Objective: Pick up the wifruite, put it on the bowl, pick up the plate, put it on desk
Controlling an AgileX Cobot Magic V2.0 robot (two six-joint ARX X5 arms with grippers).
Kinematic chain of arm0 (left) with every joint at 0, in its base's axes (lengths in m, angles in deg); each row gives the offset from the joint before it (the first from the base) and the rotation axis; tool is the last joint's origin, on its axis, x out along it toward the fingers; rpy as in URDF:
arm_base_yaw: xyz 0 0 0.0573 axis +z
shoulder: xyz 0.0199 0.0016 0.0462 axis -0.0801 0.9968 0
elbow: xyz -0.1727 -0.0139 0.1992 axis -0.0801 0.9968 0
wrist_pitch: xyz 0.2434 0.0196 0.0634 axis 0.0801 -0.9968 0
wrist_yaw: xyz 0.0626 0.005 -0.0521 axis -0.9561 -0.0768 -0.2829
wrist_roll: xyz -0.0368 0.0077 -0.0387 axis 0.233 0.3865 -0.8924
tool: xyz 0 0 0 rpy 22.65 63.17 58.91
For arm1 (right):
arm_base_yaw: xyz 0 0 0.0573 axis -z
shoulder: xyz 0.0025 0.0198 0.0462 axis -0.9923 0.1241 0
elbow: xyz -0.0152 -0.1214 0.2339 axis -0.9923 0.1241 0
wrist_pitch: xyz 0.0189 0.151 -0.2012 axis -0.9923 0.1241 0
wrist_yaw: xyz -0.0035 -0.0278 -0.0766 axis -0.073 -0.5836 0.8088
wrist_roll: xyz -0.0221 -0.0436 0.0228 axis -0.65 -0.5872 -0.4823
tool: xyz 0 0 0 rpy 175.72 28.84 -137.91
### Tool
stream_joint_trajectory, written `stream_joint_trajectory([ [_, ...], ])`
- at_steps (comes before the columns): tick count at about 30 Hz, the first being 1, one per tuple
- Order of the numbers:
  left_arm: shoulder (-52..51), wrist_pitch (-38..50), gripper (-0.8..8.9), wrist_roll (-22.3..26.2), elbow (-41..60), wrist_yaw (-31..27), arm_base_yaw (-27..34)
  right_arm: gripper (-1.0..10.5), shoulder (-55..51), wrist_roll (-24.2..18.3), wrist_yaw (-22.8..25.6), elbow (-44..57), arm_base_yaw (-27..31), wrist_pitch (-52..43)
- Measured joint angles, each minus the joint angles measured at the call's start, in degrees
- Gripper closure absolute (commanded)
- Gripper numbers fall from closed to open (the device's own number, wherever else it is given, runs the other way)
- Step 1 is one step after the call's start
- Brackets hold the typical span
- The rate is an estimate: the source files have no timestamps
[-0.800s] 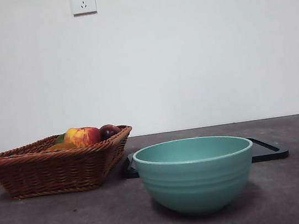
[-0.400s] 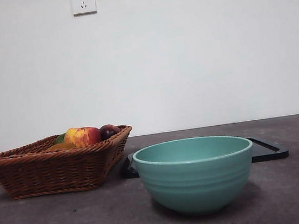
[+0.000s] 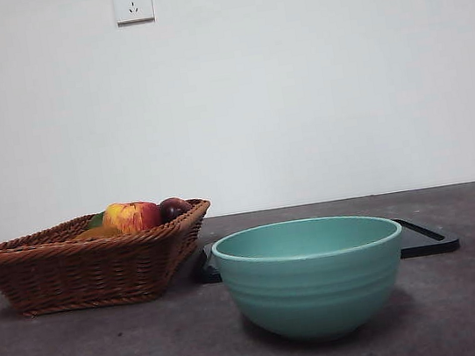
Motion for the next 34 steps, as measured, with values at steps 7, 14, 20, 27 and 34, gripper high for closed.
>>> stream_joint_trajectory([
  [7,0.0,0.0,8.06,-0.44,0.0,0.0,0.0,9.4,0.0,0.0,0.02,0.0,0.0,0.0],
  [14,0.0,0.0,8.06,-0.46,0.0,0.0,0.0,9.4,0.0,0.0,0.02,0.0,0.0,0.0],
  [20,0.0,0.0,8.06,-0.66,0.0,0.0,0.0,9.4,0.0,0.0,0.0,0.0,0.0,0.0],
  [27,0.0,0.0,8.06,-0.85,0.0,0.0,0.0,9.4,0.0,0.0,0.0,0.0,0.0,0.0],
  [34,0.0,0.0,8.06,-0.85,0.0,-0.02,0.0,9.4,-1.09,-0.48,0.22,0.0,0.42,-1.25],
])
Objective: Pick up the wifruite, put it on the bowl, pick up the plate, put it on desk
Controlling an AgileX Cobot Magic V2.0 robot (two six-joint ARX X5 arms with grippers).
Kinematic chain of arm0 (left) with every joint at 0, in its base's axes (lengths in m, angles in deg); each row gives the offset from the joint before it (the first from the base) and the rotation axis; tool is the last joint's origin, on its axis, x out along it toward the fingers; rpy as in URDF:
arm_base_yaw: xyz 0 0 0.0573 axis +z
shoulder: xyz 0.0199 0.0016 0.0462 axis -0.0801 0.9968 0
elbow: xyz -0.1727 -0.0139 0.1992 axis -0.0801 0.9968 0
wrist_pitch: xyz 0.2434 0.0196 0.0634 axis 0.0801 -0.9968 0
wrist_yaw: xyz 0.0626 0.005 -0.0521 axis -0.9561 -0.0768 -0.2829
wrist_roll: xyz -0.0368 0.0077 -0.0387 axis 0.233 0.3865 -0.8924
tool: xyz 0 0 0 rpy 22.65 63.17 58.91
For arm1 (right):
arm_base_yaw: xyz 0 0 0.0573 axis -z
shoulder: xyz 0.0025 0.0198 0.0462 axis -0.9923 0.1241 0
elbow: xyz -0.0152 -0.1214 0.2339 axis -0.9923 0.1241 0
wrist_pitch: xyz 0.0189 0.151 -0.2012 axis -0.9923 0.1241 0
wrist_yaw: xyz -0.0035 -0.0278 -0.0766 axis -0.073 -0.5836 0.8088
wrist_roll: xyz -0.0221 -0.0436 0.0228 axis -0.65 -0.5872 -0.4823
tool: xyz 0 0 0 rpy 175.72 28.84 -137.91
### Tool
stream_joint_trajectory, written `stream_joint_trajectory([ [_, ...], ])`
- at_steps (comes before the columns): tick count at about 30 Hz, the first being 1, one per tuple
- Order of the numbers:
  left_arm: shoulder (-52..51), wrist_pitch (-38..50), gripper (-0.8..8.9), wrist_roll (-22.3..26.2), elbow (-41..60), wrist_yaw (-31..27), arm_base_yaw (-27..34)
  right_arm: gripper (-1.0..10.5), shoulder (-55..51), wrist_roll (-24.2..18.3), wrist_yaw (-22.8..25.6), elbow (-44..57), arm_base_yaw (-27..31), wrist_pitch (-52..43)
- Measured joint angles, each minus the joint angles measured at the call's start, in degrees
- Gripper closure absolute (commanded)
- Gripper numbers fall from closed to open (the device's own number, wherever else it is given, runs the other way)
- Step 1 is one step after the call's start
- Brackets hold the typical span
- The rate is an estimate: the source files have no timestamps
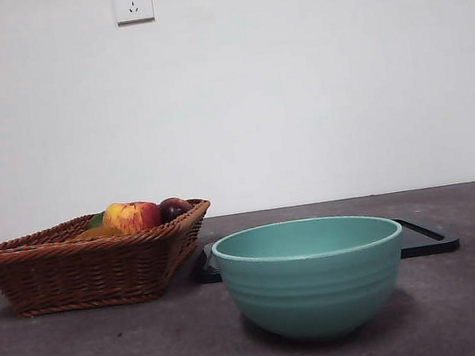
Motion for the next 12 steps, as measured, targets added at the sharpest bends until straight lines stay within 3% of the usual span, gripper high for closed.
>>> stream_joint_trajectory([
  [4,0.0,0.0,8.06,0.0,0.0,0.02,0.0,9.4,-2.99,-3.8,-0.04,0.17,4.66,-4.0],
  [10,0.0,0.0,8.06,-0.02,0.0,0.02,0.0,9.4,-10.05,-7.02,0.44,6.86,20.72,-15.72],
  [12,0.0,0.0,8.06,0.0,0.0,0.02,0.0,9.4,-14.91,-7.65,2.84,11.82,26.99,-21.14],
])
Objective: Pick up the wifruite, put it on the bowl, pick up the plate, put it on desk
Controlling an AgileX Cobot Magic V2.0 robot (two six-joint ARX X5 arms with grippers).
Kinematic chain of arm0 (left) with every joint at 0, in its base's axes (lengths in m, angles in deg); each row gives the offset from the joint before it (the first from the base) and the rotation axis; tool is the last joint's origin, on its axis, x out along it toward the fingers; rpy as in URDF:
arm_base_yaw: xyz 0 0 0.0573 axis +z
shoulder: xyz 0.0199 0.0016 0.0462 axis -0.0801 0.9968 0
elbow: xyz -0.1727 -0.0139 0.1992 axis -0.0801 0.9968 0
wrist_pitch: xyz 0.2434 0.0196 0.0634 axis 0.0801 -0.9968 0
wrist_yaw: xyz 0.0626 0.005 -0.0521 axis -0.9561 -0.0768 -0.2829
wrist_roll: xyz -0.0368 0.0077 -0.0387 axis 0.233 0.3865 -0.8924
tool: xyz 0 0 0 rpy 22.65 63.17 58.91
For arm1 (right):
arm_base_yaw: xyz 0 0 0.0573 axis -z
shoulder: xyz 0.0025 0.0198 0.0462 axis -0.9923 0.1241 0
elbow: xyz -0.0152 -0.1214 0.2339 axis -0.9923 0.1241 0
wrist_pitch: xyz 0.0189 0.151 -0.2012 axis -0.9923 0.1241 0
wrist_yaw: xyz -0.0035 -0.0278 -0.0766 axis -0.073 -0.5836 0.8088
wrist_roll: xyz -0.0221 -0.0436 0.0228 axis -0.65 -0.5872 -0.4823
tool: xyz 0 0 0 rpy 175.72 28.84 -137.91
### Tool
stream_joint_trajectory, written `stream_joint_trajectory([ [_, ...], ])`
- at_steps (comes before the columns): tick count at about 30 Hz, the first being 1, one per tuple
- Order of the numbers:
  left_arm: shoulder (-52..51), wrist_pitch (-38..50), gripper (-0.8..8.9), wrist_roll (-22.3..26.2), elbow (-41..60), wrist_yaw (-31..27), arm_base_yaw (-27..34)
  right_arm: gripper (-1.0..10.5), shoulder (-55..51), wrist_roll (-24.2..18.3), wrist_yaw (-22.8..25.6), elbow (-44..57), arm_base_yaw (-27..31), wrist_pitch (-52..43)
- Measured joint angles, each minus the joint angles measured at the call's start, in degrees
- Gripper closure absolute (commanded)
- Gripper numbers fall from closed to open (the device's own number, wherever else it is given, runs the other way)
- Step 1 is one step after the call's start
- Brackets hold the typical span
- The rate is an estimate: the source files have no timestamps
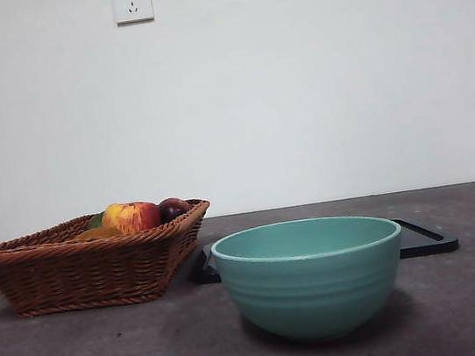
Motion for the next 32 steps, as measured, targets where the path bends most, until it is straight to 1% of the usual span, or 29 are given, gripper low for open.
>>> stream_joint_trajectory([
  [1,0.0,0.0,8.06,-0.02,0.0,-0.02,0.0,9.4,-2.95,-0.46,2.08,2.97,2.86,-3.28],
  [3,0.0,0.0,8.06,-0.02,0.0,0.0,0.0,9.4,-8.98,-1.01,5.73,9.33,6.6,-9.11],
  [7,0.0,0.02,8.06,-0.02,0.0,0.0,0.0,9.4,-16.33,-2.08,8.85,17.81,10.25,-14.45],
  [13,0.0,0.0,8.06,-0.02,0.0,0.0,0.0,9.4,-24.87,-2.69,9.11,26.29,12.02,-18.18],
  [19,0.0,0.0,8.06,-0.02,0.0,0.0,0.0,9.4,-27.82,-2.86,9.16,32.2,12.07,-19.34],
  [27,0.0,0.0,8.06,-0.02,0.0,0.0,0.0,9.4,-28.37,-3.04,9.18,34.91,12.04,-19.41],
  [32,0.0,0.0,8.06,-0.02,0.0,0.0,0.0,9.4,-28.37,-3.02,9.18,35.19,12.04,-16.35],
])
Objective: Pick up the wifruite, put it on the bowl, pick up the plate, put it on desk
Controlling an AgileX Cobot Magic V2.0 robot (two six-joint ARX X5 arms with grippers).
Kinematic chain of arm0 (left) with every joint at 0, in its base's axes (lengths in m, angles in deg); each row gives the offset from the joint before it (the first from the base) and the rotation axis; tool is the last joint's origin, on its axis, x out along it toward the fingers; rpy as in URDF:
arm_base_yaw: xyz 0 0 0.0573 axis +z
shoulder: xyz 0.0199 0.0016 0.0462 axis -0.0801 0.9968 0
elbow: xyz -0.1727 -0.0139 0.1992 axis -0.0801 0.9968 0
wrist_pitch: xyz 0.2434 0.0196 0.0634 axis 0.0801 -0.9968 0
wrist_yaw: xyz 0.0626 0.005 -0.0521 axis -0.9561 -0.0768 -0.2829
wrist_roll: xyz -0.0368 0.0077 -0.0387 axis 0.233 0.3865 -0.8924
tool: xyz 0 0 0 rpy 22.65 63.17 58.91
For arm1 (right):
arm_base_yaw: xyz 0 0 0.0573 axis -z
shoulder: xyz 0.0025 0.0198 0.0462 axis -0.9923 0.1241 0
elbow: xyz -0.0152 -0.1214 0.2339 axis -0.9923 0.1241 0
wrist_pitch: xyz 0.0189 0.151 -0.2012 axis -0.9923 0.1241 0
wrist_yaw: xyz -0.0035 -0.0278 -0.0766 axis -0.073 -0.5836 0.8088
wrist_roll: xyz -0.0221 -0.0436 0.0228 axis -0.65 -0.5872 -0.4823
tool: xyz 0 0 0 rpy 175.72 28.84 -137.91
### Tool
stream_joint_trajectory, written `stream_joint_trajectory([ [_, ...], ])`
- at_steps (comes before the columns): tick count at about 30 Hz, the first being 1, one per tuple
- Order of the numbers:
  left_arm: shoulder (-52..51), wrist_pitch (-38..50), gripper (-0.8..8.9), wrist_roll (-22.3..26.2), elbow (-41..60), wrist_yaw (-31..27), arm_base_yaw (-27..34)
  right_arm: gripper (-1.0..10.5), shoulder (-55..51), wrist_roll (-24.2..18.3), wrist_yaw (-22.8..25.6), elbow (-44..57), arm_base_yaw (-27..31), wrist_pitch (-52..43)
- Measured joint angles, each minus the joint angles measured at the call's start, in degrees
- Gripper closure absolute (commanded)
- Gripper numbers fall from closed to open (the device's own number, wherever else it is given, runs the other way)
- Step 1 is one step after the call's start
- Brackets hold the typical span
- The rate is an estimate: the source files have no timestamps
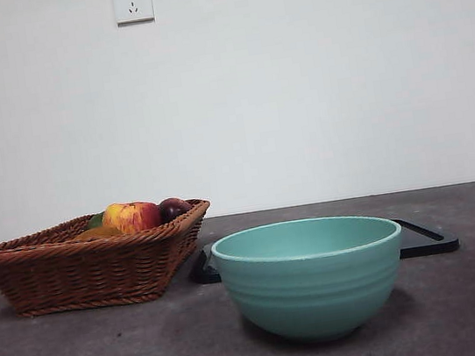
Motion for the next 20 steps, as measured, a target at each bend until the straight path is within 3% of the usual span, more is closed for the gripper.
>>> stream_joint_trajectory([
  [20,0.0,0.0,8.06,0.0,0.0,-0.02,0.0,9.4,-0.02,0.0,-0.07,-0.04,0.0,2.69],
])
